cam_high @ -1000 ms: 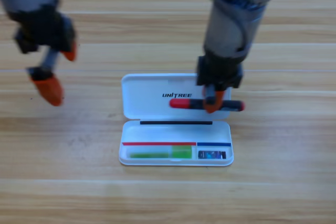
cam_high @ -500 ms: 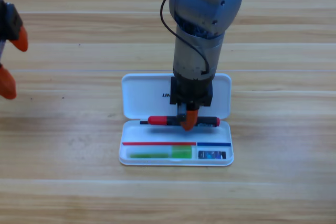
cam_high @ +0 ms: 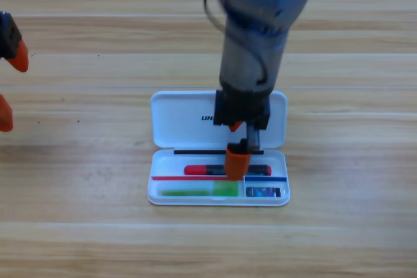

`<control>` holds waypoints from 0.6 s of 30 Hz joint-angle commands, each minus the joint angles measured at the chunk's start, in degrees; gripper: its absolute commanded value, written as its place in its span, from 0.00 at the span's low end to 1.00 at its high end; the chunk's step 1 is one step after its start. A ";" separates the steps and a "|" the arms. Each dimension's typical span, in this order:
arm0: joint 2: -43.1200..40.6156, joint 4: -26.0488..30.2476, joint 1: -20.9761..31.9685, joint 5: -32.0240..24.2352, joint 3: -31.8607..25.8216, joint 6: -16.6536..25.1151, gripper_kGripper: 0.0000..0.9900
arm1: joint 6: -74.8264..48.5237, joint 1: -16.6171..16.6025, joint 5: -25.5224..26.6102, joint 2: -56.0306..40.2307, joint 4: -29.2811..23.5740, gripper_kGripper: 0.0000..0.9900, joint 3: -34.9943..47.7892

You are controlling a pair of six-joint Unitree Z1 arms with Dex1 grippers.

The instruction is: Clean up eraser and pencils

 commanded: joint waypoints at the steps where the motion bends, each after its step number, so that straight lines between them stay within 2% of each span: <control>1: 0.20 -0.93 0.92 0.11 1.18 -0.50 1.00 | 1.37 1.96 8.72 -18.56 -1.64 0.99 9.66; 3: 0.29 -1.81 0.92 0.02 1.27 -0.50 1.00 | 3.22 1.96 11.18 -25.24 -8.58 0.99 17.92; 7: 0.64 -4.01 0.83 0.02 0.65 -0.77 1.00 | 6.56 1.96 11.44 -38.77 -26.69 1.00 36.11; 9: 1.69 -4.80 0.92 0.02 -0.84 -1.21 1.00 | 7.97 1.87 12.93 -43.43 -31.96 1.00 41.74; 14: 7.32 -5.77 0.92 -1.56 -7.26 -1.91 0.91 | 10.07 1.96 17.42 -49.23 -33.54 1.00 46.31; 18: 13.82 -5.77 0.92 -4.99 -14.12 -2.61 0.69 | 11.74 1.87 17.50 -53.80 -37.58 1.00 50.88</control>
